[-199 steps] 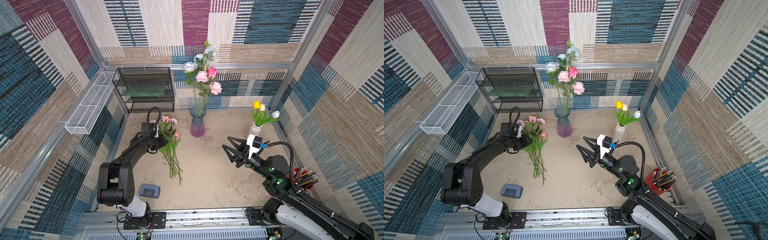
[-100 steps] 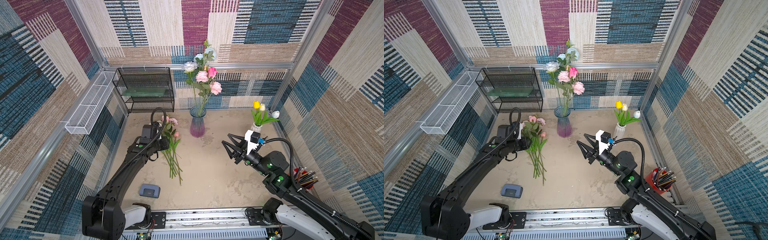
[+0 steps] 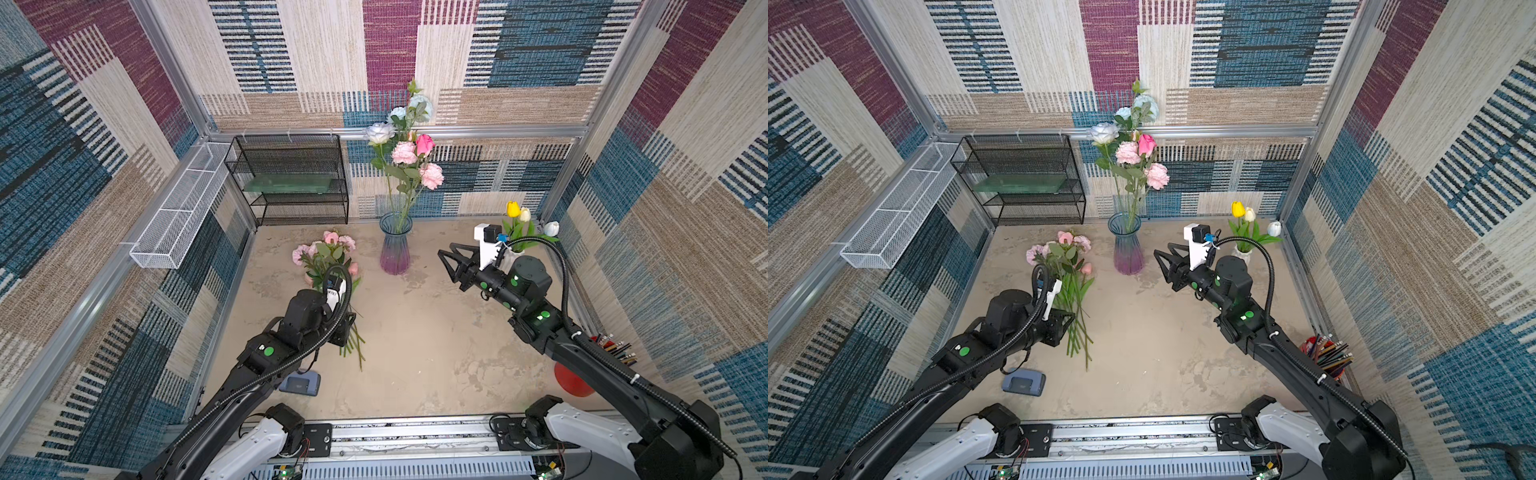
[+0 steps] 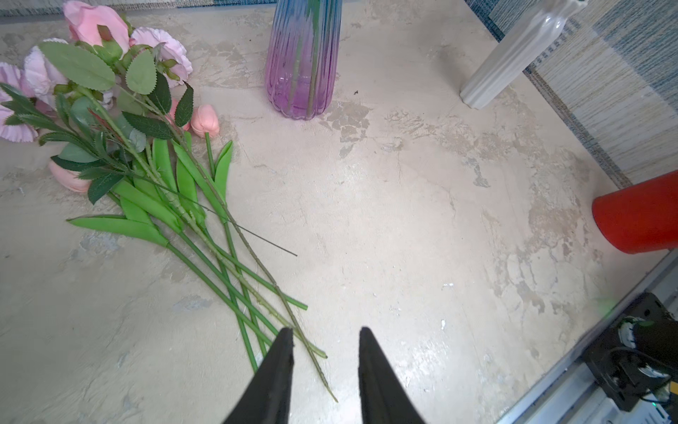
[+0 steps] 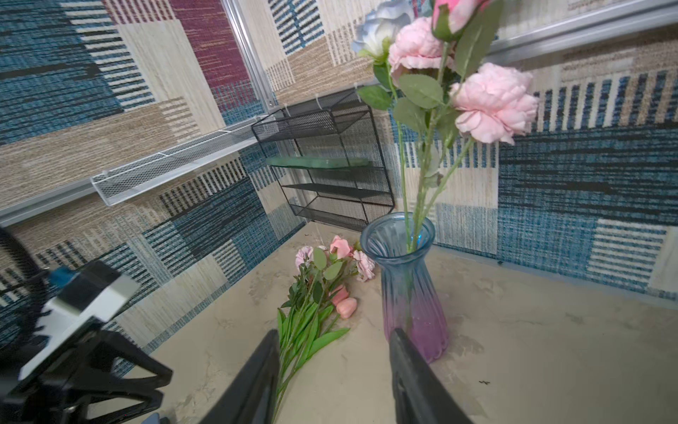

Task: Pick out pink flowers from the vase
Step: Pick up the flower from the vase.

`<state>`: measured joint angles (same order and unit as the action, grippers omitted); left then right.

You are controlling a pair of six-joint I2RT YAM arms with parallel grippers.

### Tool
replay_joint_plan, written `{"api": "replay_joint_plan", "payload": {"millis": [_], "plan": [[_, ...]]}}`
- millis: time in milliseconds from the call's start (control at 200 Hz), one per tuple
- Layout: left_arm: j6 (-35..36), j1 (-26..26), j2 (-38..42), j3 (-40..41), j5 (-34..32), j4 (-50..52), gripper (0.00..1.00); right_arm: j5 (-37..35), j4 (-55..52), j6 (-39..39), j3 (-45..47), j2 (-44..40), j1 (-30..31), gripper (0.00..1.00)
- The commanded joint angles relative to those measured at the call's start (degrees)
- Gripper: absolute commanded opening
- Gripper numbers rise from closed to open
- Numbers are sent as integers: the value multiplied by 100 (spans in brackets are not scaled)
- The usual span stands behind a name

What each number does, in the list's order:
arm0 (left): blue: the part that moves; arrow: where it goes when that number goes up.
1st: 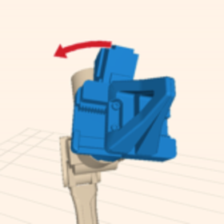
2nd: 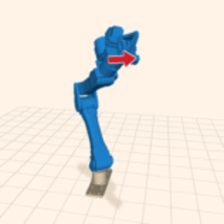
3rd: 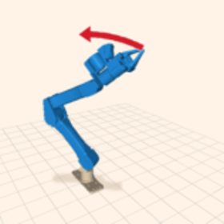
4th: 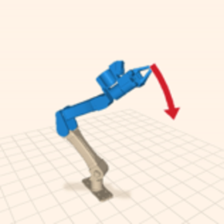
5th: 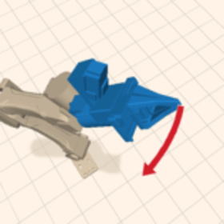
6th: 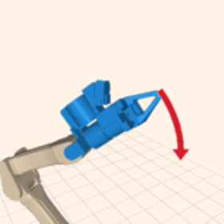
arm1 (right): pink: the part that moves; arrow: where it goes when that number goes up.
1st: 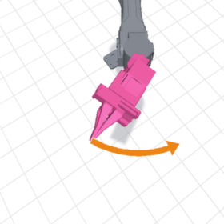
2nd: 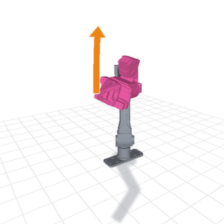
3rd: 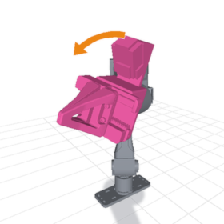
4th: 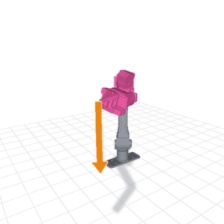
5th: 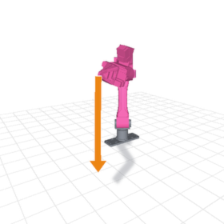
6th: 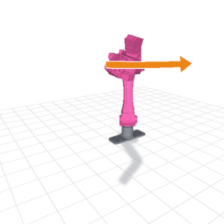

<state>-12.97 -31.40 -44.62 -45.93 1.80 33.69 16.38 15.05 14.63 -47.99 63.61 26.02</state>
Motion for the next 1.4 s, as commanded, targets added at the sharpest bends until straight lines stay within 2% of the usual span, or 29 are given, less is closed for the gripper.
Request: {"api": "replay_joint_plan", "payload": {"millis": [0, 115, 265, 456, 636, 836, 1177, 1397], "plan": [[188, -8, 365, 105, 226, 100, 33, 346, 354, 184, -253, 380, -183, 47], [159, -7, 700, 278, 411, 58, 33, 476, 651, 58, -650, 1046, -320, 46], [358, -6, 843, 386, 543, -144, 33, 421, 1512, 287, -895, 1897, -449, 48], [422, -7, 842, 407, 617, -256, 33, 379, 1695, 71, -1690, 2939, -372, 55], [349, -15, 854, 459, 733, -302, 33, 249, 2014, 44, -2102, 3659, -275, 55], [332, -68, 868, 505, 747, -332, 33, 192, 2033, 82, -2587, 4330, -181, 47], [350, -130, 882, 545, 710, -346, 34, 145, 1829, 56, -3326, 5011, -229, 37], [357, -132, 871, 542, 690, -337, 34, 280, 1878, 156, -3436, 5134, -291, 20]]}}
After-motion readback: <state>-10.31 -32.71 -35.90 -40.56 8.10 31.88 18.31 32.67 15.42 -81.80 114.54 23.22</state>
